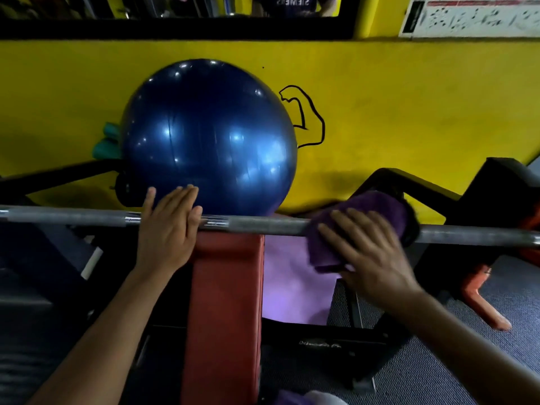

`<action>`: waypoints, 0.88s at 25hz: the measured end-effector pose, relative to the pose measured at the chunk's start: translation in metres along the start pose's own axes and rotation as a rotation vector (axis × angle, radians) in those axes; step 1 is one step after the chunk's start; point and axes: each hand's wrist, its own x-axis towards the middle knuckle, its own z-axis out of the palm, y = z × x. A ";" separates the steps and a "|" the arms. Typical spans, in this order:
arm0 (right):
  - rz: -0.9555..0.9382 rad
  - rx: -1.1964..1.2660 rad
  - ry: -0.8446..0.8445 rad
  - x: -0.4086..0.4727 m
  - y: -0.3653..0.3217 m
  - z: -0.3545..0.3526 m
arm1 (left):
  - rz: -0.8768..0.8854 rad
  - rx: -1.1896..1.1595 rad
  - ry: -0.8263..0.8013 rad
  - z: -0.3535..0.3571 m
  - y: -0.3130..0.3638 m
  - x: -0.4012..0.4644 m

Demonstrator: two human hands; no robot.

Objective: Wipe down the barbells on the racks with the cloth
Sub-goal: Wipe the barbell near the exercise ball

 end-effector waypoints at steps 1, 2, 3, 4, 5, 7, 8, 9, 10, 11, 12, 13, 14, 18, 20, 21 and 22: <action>0.028 -0.007 -0.002 -0.010 0.017 -0.004 | 0.001 -0.011 -0.008 0.001 -0.001 -0.002; 0.070 -0.008 -0.006 -0.013 0.030 -0.010 | -0.004 -0.020 -0.012 0.002 -0.001 -0.002; 0.131 -0.001 -0.025 -0.007 0.036 -0.017 | -0.012 -0.021 -0.010 0.003 0.000 -0.001; 0.202 0.015 -0.061 0.007 0.038 -0.025 | -0.020 -0.016 -0.005 0.005 0.002 0.000; 0.285 0.063 -0.141 0.028 0.038 -0.030 | -0.028 -0.007 -0.001 0.005 0.003 0.001; 0.332 0.187 -0.317 0.073 0.025 -0.028 | -0.036 -0.002 -0.008 0.006 0.003 0.002; 0.309 0.186 -0.340 0.087 0.015 -0.023 | -0.035 -0.008 -0.008 0.007 0.002 0.002; 0.276 0.157 -0.326 0.092 0.002 -0.019 | -0.031 -0.014 0.002 0.006 0.001 0.001; 0.221 0.111 -0.217 0.087 -0.011 -0.014 | -0.026 -0.020 0.018 0.006 0.001 0.001; 0.174 0.088 -0.133 0.072 -0.020 -0.009 | -0.021 -0.027 0.035 0.007 0.001 0.001; 0.127 0.079 -0.079 0.052 -0.025 -0.008 | -0.017 -0.034 0.050 0.008 0.001 0.001; 0.068 0.079 -0.009 0.031 -0.022 -0.005 | -0.015 -0.037 0.063 0.009 0.000 0.000; 0.029 0.078 0.038 0.015 -0.012 -0.004 | -0.015 -0.033 0.073 0.009 0.000 0.000; 0.450 0.152 -0.067 0.042 0.020 -0.023 | 0.009 -0.010 0.092 0.012 0.001 -0.001; 0.519 0.144 -0.247 0.076 0.018 -0.017 | 0.014 -0.007 0.099 0.013 -0.001 0.000; 0.509 0.131 -0.272 0.087 0.011 -0.013 | 0.011 -0.009 0.098 0.013 -0.001 0.000; 0.485 0.125 -0.247 0.094 0.000 -0.012 | 0.009 -0.008 0.099 0.013 -0.001 -0.001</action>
